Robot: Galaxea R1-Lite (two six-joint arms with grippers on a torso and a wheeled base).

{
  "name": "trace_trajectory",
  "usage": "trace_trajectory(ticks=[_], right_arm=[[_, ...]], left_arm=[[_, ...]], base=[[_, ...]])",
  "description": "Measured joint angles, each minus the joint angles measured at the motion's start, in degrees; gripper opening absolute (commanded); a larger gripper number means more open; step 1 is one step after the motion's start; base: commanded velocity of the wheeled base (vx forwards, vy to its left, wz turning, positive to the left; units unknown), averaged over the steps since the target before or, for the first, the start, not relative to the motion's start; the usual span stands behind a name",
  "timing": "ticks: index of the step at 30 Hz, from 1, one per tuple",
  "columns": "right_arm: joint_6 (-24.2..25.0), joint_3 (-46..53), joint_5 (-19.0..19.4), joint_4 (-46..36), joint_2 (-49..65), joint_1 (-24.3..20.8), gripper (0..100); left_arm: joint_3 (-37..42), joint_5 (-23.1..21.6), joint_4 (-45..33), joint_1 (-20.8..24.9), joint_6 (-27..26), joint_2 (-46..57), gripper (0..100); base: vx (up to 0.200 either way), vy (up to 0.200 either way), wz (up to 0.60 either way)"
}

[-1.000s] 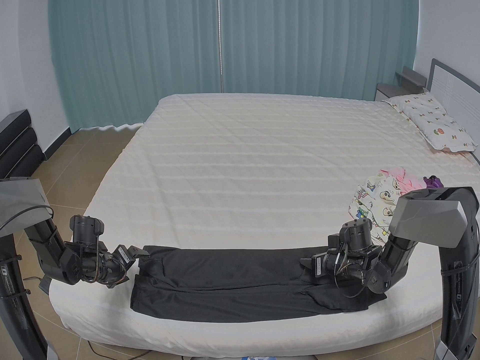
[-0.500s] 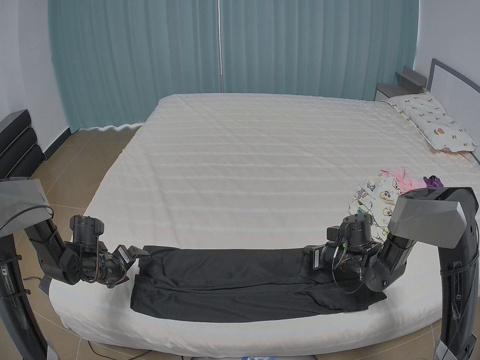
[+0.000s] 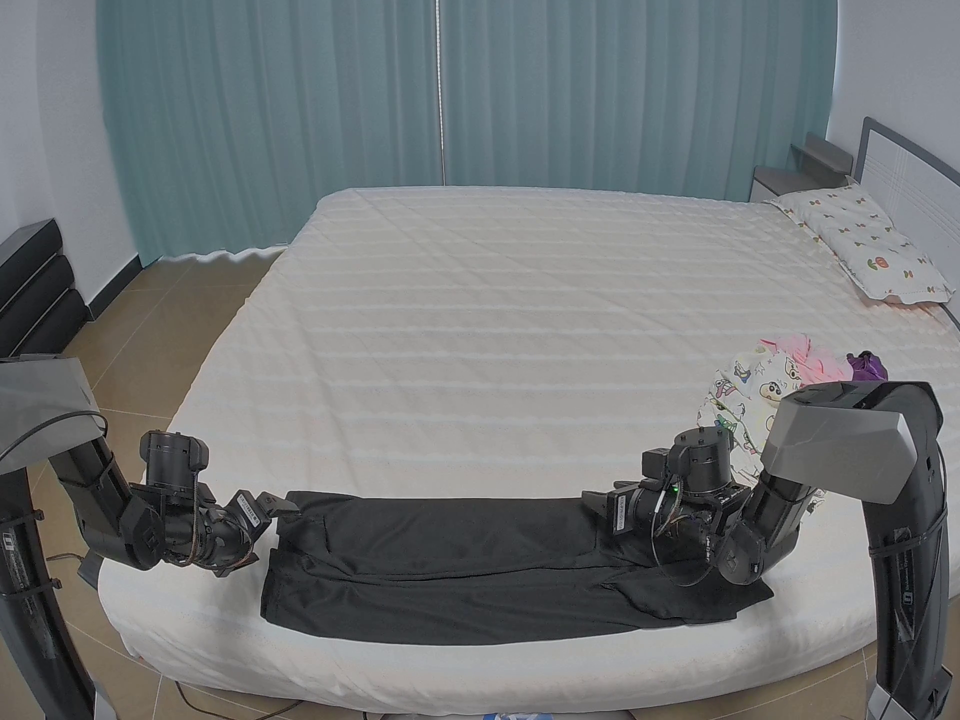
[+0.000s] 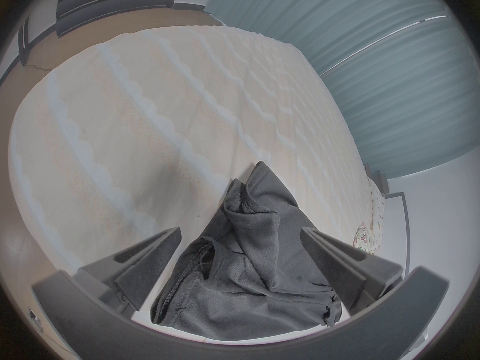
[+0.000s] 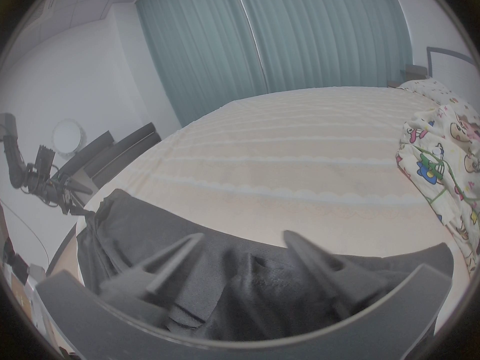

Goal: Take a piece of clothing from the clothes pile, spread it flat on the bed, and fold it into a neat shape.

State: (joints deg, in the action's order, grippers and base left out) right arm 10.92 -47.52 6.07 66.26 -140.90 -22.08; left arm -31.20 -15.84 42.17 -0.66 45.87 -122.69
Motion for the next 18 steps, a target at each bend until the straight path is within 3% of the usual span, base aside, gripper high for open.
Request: trace_trajectory(ticks=[9, 18], right_arm=[[6.8, 0.7, -1.1, 0.1, 2.6, 2.8, 100], [12.6, 7.4, -0.9, -0.1, 9.7, 11.9, 100]], left_arm=[[0.0, 0.0, 0.0, 0.0, 0.1, 0.0, 100], [0.0, 0.0, 0.0, 0.0, 0.1, 0.0, 100]], base=[[0.000, 0.000, 0.00], [0.000, 0.000, 0.00]])
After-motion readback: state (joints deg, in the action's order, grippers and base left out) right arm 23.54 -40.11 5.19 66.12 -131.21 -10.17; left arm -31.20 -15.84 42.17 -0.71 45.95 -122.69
